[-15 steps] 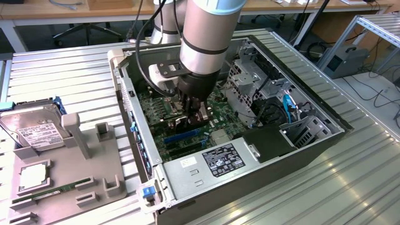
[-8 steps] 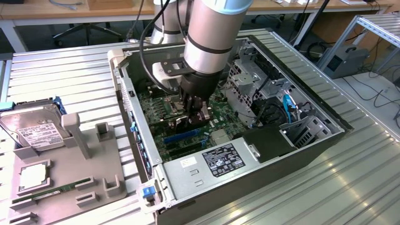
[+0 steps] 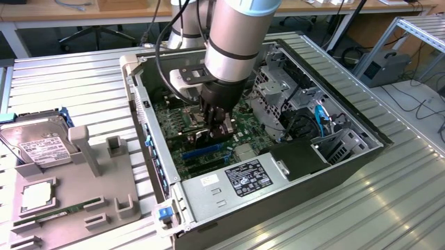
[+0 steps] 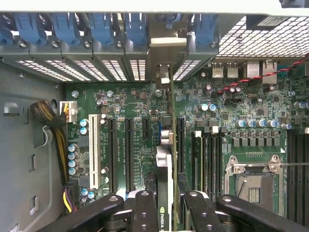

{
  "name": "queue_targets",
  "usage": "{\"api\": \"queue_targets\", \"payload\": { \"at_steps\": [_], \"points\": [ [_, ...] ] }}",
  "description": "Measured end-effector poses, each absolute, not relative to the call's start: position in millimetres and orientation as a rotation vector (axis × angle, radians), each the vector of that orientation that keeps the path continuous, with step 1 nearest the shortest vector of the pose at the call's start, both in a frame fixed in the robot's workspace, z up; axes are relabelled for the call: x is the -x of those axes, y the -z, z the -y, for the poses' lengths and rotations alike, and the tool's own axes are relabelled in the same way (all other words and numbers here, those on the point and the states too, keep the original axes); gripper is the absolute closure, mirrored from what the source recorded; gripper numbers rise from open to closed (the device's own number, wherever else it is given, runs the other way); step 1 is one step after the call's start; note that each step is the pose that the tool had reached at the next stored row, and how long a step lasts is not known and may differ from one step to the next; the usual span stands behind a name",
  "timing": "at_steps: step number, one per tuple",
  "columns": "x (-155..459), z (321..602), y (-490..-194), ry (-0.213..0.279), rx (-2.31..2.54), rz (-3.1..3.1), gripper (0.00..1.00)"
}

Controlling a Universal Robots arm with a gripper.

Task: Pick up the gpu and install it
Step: 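Insert the gpu into the slot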

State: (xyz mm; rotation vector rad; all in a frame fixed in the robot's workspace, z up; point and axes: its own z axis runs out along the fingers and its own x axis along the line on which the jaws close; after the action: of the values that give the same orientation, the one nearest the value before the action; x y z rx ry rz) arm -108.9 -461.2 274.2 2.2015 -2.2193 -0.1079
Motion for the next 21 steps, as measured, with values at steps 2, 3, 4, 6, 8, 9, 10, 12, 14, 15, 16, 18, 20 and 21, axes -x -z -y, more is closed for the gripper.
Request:
{"api": "queue_targets", "payload": {
  "at_steps": [2,3,4,6,8,9,10,12,14,15,16,18,20,21],
  "points": [
    [108.9,461.2,-273.7,0.108,-2.201,2.220,0.73],
    [108.9,461.2,-273.6,0.108,-2.201,2.220,0.73],
    [108.9,461.2,-273.4,0.108,-2.200,2.221,0.73],
    [108.8,461.2,-273.0,0.109,-2.195,2.225,0.73],
    [108.9,461.2,-272.6,0.109,-2.180,2.241,0.73],
    [108.8,461.2,-272.4,0.110,-2.179,2.243,0.73],
    [108.5,461.2,-271.8,0.111,-2.179,2.244,0.73],
    [108.4,461.2,-271.3,0.113,-2.176,2.247,0.73],
    [108.3,461.2,-270.4,0.113,-2.177,2.248,0.73],
    [108.3,461.2,-269.7,0.113,-2.176,2.247,0.73],
    [108.4,461.3,-269.5,0.112,-2.176,2.247,0.73],
    [108.3,461.2,-269.2,0.115,-2.178,2.248,0.73],
    [108.4,461.3,-269.2,0.115,-2.179,2.249,0.73],
    [108.4,461.2,-269.1,0.114,-2.180,2.250,0.73]
  ]
}}
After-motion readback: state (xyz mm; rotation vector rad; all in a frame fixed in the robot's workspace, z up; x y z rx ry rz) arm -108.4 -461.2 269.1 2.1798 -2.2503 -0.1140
